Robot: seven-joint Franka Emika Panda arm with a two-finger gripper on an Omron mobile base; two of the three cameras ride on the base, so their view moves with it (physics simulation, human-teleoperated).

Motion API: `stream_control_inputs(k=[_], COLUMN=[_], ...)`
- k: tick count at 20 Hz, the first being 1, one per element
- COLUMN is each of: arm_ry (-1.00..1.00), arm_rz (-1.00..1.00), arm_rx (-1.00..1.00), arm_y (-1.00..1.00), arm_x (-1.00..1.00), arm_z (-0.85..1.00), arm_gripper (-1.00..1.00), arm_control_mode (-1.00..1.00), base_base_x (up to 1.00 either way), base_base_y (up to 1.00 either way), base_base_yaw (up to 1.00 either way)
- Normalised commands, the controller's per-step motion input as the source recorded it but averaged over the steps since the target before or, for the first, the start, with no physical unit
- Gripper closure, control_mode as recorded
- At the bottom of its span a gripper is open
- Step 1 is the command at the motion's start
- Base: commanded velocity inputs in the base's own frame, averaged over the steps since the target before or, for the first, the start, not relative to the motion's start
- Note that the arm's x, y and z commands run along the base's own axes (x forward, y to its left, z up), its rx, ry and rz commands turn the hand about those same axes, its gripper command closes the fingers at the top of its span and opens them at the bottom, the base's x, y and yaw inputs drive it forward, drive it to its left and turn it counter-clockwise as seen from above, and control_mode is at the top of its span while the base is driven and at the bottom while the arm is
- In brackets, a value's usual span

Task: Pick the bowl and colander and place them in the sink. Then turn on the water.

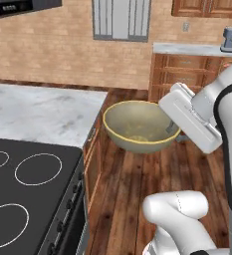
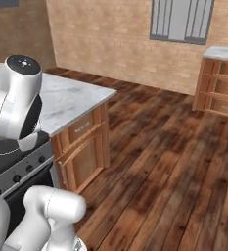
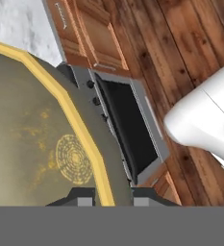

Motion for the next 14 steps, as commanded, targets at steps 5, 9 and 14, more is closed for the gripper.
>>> stream_control_inputs(k=[5, 9, 14], arm_ry=[0.0, 0.0, 0.0], arm_rz=[0.0, 0.0, 0.0], arm_rx=[0.0, 0.0, 0.0], arm_y=[0.0, 0.0, 0.0], arm_x=[0.0, 0.0, 0.0], arm_z=[0.0, 0.0, 0.0], arm_gripper=[1.0, 1.0, 1.0], arm_control_mode=[1.0, 1.0, 1.0], base_base_x=[0.6, 0.74, 0.67], base_base_y=[0.01, 0.0, 0.13], base_base_yaw=[-0.38, -0.35, -0.32])
